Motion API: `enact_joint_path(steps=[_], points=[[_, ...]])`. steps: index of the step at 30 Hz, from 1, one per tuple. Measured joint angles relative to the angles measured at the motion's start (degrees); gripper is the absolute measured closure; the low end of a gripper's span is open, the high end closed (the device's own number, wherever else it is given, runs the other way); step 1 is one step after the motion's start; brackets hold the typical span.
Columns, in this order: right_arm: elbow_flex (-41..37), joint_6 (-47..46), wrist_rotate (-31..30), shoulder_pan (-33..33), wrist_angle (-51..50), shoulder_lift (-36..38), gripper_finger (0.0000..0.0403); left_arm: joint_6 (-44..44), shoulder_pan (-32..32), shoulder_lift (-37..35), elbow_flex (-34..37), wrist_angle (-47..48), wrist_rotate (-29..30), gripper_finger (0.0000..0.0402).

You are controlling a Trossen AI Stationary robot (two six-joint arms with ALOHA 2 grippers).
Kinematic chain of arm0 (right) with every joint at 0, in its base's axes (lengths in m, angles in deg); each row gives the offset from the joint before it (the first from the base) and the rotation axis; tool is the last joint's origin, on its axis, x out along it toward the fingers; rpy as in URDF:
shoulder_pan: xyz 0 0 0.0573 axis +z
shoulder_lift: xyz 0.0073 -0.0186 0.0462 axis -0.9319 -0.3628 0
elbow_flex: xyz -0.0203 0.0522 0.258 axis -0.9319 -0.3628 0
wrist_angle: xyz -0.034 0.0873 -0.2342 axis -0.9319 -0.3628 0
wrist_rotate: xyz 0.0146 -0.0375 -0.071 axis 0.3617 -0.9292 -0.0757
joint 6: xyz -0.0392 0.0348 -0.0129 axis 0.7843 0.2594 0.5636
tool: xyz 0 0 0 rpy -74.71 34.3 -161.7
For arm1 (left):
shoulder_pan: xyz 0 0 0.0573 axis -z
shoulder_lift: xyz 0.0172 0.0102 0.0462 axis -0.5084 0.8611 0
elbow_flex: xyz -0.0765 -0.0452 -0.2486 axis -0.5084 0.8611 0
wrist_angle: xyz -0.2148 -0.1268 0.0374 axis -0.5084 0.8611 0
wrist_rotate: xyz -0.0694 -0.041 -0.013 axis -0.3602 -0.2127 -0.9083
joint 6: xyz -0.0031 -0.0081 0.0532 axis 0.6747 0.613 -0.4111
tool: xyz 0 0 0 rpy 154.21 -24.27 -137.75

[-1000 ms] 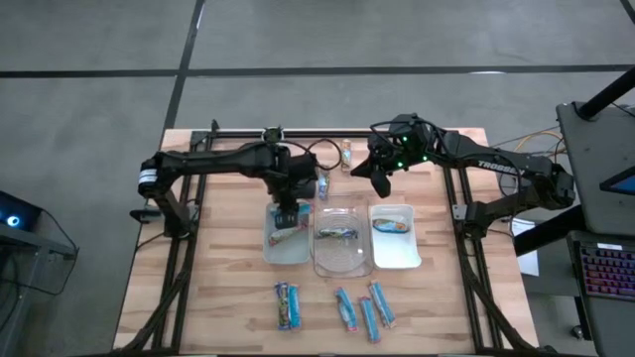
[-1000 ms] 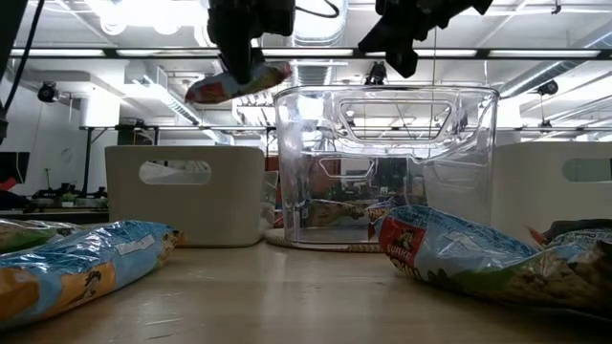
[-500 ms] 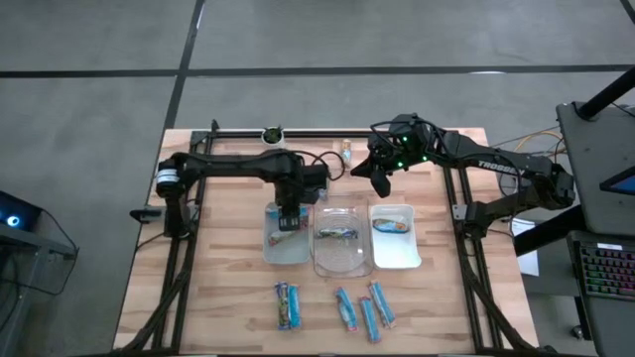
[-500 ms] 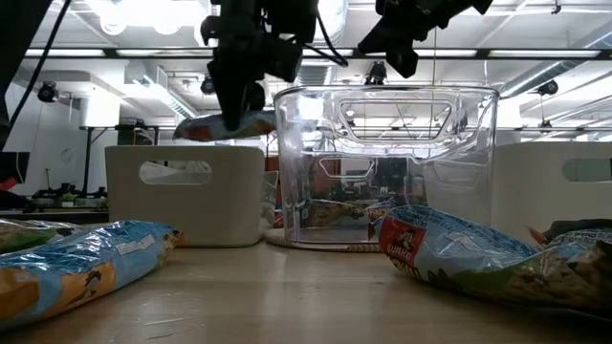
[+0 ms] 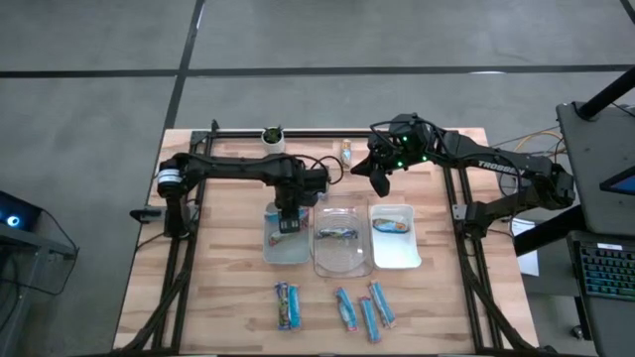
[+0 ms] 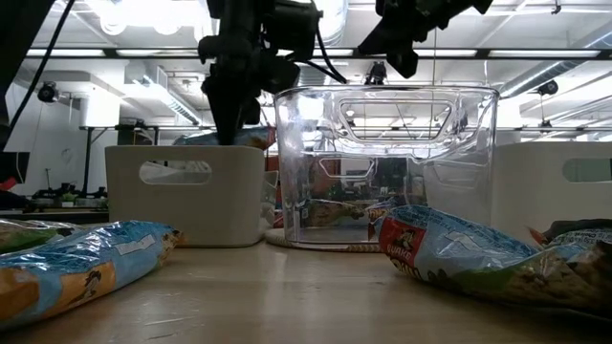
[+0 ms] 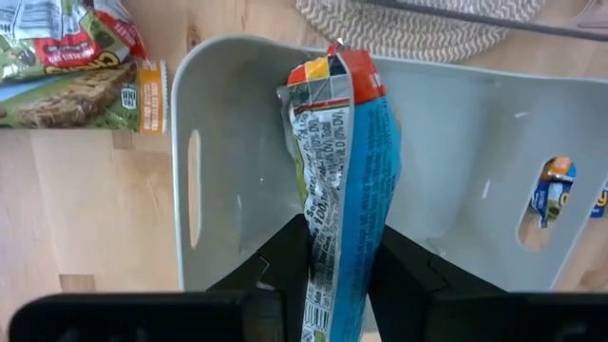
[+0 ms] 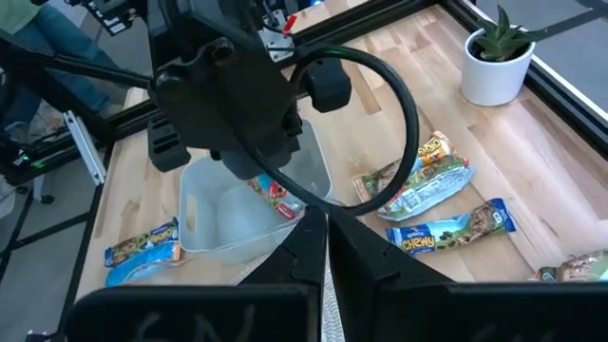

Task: Pick and place Granola Bars by type
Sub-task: Put the red granola bar into the gray bin, then put the left blue granola bar into the transparent bin

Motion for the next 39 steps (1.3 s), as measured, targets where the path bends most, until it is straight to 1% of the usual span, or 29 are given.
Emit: enact_joint_path(steps=[12,15,21,25,28,32,36,39], points=[[0.0,0.0,0.0,0.0,0.0,0.0,0.0394,-0.2,0.0,0.0,0.0,-0.1,0.0,0.0321],[0.0,-0.2,0.0,0.0,0.0,0.0,0.0394,-0.1,0.0,0.0,0.0,-0.1,0.0,0.0311],[0.0,-0.3,0.0,0.0,0.0,0.0,0.0394,-0.1,0.0,0.0,0.1,0.0,0.7,0.0277],[0.0,-0.4,0.0,0.0,0.0,0.0,0.0394,1.2,0.0,0.0,0.1,0.1,1.2,0.0275],[0.0,-0.4,0.0,0.0,0.0,0.0,0.0394,5.3,-0.1,-0.1,-0.8,1.0,0.4,0.0286],[0.0,-0.1,0.0,0.0,0.0,0.0,0.0394,9.1,0.7,-2.0,-3.5,1.5,-2.8,0.0329],[0.0,0.0,0.0,0.0,0.0,0.0,0.0394,10.3,1.9,-5.8,-5.1,1.5,-3.0,0.0385],[0.0,0.1,0.0,0.0,0.0,0.0,0.0394,12.0,2.4,-9.8,-5.1,0.9,-2.4,0.0397]])
